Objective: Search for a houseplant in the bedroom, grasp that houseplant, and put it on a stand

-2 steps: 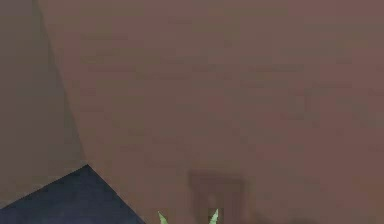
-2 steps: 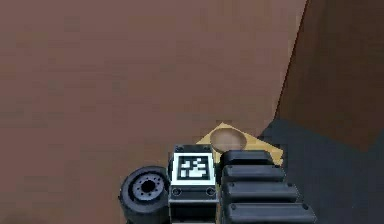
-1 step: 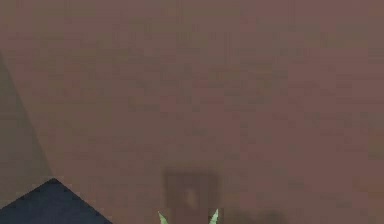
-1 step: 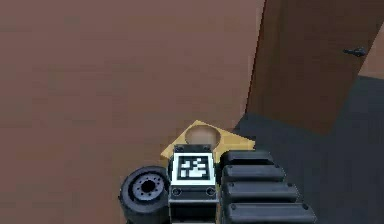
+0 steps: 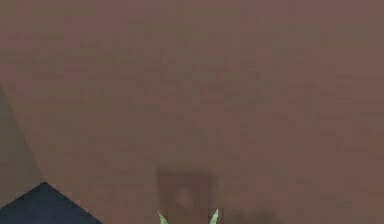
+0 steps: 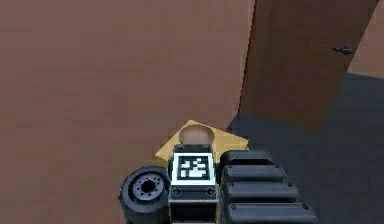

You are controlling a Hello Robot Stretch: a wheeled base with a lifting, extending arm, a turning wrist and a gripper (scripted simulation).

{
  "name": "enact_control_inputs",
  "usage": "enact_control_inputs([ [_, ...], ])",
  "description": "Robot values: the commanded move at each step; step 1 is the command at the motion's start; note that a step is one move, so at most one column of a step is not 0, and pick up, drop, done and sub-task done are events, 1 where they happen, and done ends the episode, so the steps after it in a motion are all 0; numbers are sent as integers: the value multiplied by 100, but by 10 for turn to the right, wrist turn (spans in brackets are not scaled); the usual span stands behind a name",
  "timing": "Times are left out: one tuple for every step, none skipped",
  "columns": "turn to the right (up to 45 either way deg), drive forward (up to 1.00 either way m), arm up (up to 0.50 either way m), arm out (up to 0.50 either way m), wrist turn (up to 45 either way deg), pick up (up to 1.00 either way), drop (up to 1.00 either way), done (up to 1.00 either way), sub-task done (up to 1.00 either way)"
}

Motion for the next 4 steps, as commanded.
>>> enact_control_inputs([
  [0, 0, 0, 48, 0, 0, 0, 0, 0],
  [0, 0, 0, 0, 450, 0, 0, 0, 0],
  [0, 0, 0, 0, 450, 0, 0, 0, 0],
  [0, 0, 0, 0, 450, 0, 0, 0, 0],
])
